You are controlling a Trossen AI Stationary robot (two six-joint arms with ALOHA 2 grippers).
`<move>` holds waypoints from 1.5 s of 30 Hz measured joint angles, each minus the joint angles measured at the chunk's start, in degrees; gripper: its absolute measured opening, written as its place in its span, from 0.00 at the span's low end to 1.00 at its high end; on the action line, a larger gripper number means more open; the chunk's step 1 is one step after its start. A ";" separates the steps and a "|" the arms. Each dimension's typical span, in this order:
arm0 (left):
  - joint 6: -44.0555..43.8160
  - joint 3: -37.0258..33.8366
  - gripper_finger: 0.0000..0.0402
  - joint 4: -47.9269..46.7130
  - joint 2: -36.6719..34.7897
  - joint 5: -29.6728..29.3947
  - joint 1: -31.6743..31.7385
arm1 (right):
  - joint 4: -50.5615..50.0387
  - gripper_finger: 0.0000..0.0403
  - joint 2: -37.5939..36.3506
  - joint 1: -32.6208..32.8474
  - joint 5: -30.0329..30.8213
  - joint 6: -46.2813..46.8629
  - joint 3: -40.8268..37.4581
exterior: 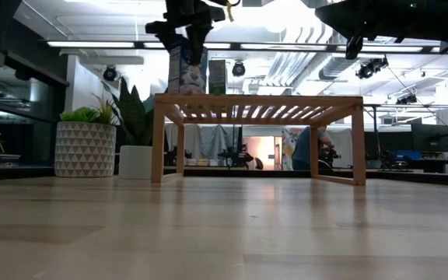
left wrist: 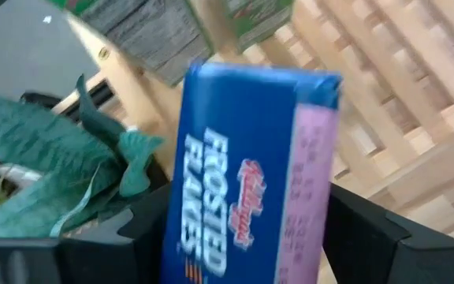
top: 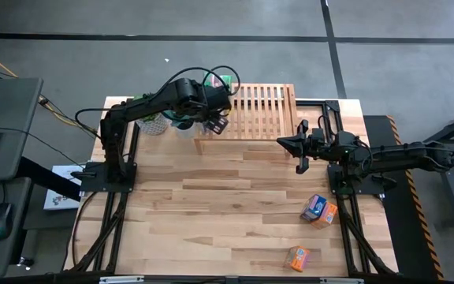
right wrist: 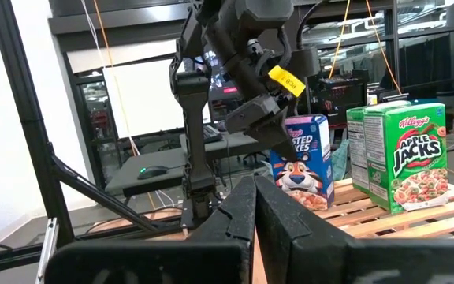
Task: Stack cereal on shelf
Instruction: Put the bottom blue cereal box on the shelf
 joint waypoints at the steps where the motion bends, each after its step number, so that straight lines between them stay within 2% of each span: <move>1: 0.24 0.00 0.62 0.74 0.00 0.02 0.00 | 0.00 0.00 0.00 0.02 -0.02 0.00 0.00; 13: 3.57 2.37 0.62 3.91 0.00 2.94 -0.02 | 0.02 0.00 -0.02 0.02 0.00 -0.02 0.00; 23: 4.07 8.96 0.62 3.90 -0.03 0.91 -0.04 | 0.02 0.00 -0.02 0.01 0.00 -0.02 0.00; 31: 7.94 14.05 0.62 3.88 -0.09 -0.71 -0.49 | 0.02 0.00 -0.02 0.01 0.00 -0.02 0.00; 35: 11.24 14.10 0.61 4.37 -0.79 -1.99 -1.76 | 0.00 0.00 -0.02 0.01 0.00 -0.04 0.00; 40: 13.67 14.05 0.53 2.31 -1.88 -11.10 -5.32 | -0.40 0.00 -0.02 0.01 0.00 -0.48 0.00; 45: 12.00 14.12 0.32 -1.19 -4.60 -21.88 -10.04 | -0.67 0.00 -0.02 0.01 0.00 -1.08 0.00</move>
